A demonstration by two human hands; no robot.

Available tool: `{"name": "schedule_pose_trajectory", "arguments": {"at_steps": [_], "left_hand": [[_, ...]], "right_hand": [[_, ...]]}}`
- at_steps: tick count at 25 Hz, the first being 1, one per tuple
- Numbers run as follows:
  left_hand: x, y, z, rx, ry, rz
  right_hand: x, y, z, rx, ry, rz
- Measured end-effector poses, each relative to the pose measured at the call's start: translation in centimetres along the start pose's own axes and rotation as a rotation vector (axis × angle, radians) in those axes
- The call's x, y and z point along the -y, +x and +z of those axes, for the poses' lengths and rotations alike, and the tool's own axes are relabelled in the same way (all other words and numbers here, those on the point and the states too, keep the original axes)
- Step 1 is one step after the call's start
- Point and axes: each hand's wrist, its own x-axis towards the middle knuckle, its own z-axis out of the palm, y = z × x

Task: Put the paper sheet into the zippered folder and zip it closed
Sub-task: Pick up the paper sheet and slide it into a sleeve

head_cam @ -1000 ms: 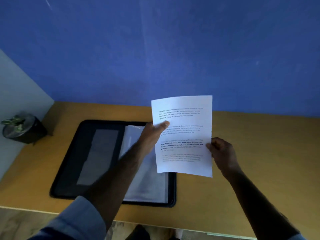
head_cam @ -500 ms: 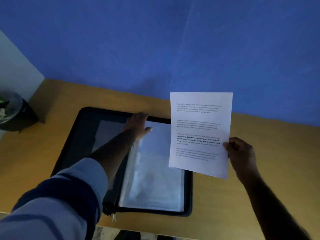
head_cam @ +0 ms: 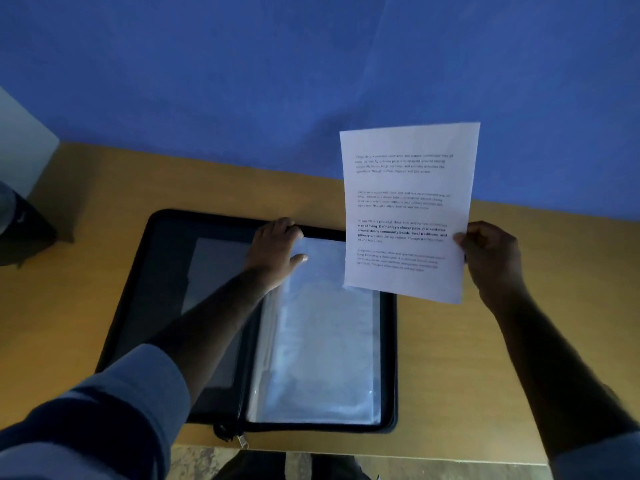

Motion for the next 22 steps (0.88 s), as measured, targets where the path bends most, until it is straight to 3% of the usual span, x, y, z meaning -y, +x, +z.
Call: {"name": "schedule_pose_trajectory", "arguments": {"at_steps": [5,13,17,22], "left_hand": [[-0.7,0.9,-0.7,-0.008,0.038,-0.007],[-2.4,2.8,-1.9,0.111,0.150,0.156],[-0.4,3.5,-2.9,0.159,0.185,0.090],[-0.2,4.2,-3.4,0.261,-0.055,-0.079]], "right_hand": [[2.3,2.8,1.2,0.010,-0.019,-0.065],[5.7,6.5,1.5,0.008,-0.109,-0.145],[6.2,6.9,0.9,0.002,-0.112,-0.175],[6.3,6.9,0.4,-0.009,-0.110,-0.195]]}}
